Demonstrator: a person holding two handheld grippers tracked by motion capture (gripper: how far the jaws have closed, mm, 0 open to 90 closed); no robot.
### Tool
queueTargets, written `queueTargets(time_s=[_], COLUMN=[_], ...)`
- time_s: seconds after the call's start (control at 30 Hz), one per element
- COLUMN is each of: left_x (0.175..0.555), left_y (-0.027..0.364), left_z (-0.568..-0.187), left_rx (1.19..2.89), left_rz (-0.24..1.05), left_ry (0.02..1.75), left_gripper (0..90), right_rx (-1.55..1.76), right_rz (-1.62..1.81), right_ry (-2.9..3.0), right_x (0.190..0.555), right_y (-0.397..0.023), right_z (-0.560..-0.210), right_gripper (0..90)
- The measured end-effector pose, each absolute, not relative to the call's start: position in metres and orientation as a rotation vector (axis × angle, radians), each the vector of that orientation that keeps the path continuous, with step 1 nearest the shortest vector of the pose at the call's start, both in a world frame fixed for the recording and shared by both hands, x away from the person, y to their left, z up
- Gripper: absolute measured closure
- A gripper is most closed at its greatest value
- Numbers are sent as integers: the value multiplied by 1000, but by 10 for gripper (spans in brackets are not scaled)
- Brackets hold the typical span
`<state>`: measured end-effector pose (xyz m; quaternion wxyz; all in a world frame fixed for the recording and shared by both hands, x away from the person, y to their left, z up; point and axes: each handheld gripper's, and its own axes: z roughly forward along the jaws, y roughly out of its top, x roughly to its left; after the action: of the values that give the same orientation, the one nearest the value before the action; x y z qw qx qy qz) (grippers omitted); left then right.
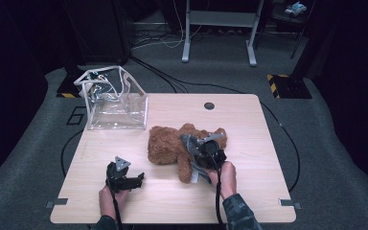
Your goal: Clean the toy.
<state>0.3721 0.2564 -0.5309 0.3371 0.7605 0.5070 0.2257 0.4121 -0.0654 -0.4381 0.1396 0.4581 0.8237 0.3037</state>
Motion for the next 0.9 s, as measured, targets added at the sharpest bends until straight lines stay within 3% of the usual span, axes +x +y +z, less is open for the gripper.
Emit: queueTargets(time_s=[0.5, 0.9], left_x=[372, 372], left_y=[256, 256], left_z=[-531, -531], left_rx=[1983, 1981], left_rz=[587, 591], left_ry=[1321, 1319], left_gripper=[116, 117], right_rx=[1422, 1282], right_rz=[765, 947], right_ry=[2537, 2418], right_x=[403, 398], right_y=[-67, -57], right_z=[-486, -407], right_gripper=[747, 738])
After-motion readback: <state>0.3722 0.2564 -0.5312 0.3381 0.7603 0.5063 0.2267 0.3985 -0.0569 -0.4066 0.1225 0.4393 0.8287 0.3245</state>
